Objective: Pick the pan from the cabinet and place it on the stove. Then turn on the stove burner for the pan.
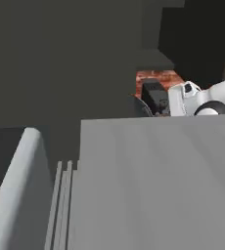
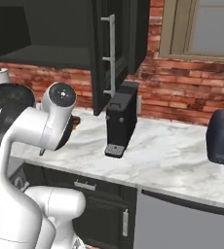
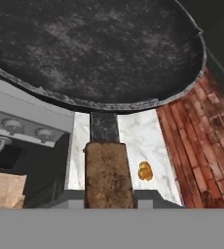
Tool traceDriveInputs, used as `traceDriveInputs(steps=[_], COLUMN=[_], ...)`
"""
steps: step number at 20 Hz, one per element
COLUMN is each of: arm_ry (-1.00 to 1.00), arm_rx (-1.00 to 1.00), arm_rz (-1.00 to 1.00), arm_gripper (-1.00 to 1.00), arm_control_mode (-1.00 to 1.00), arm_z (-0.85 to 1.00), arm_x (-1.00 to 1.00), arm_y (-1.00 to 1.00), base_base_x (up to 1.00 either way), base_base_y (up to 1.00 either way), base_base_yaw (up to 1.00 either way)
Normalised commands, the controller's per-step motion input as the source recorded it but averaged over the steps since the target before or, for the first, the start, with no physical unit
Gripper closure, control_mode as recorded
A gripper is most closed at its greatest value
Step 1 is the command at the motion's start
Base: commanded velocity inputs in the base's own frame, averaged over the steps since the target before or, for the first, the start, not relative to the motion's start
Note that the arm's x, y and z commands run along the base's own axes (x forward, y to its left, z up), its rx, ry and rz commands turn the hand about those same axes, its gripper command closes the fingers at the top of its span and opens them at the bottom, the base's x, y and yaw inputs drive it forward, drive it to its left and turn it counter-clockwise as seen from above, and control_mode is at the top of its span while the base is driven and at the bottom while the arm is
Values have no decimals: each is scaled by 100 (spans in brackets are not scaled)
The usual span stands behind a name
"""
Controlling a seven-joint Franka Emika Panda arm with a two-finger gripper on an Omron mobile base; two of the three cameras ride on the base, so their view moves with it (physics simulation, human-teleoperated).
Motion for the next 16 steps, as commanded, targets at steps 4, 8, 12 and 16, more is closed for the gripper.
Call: traceDriveInputs(steps=[4,8,12,16], arm_ry=[0,0,0,0], arm_rx=[0,0,0,0], arm_rz=[0,0,0,0], arm_gripper=[100,100,100,100], arm_control_mode=[100,100,100,100], arm_z=[0,0,0,0], arm_x=[0,0,0,0], arm_y=[0,0,0,0], base_base_x=[-72,-50,-24,-30], base_base_y=[0,-16,-12,-1], base_base_yaw=[27,31,39,41])
